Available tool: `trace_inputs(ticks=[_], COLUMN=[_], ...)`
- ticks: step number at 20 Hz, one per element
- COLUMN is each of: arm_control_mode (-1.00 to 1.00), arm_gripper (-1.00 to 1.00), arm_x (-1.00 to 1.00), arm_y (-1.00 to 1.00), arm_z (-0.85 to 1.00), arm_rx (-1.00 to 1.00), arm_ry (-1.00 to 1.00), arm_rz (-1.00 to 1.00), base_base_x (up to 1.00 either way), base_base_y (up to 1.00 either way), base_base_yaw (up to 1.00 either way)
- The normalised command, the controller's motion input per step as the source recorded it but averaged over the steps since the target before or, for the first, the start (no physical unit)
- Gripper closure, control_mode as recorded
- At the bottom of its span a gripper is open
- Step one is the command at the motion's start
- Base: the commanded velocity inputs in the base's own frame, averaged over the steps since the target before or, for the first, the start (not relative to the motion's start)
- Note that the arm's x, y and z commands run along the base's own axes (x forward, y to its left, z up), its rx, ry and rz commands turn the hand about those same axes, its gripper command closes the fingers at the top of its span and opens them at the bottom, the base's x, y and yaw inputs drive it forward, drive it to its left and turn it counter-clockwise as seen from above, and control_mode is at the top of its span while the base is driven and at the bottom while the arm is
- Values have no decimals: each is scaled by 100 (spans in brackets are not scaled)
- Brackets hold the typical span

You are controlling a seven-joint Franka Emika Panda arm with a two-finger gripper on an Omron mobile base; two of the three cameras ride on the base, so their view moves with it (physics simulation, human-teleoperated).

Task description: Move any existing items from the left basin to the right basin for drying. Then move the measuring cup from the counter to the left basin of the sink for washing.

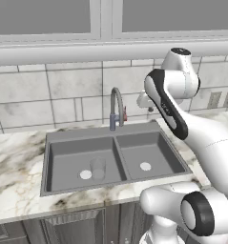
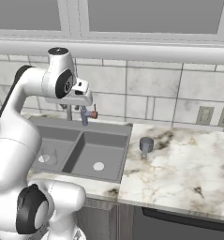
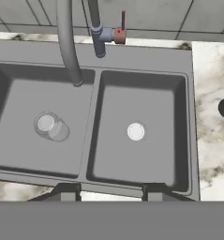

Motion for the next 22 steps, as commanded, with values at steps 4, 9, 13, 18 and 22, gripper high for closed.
trace_inputs(ticks=[4, 9, 13, 18, 22], arm_control_mode=[-100, -100, -100, -100, -100], arm_gripper=[-100, -100, -100, -100, -100], arm_x=[0, 0, 2, 4, 2], arm_y=[1, 25, 52, 46, 37], arm_z=[-1, -7, -15, -24, -30], arm_rx=[0, -2, -4, -2, -2], arm_ry=[0, 0, 7, 19, 15], arm_rz=[0, 0, -1, 0, 0], base_base_x=[0, 0, 0, 0, 0], base_base_y=[0, 0, 0, 0, 0], base_base_yaw=[0, 0, 0, 0, 0])
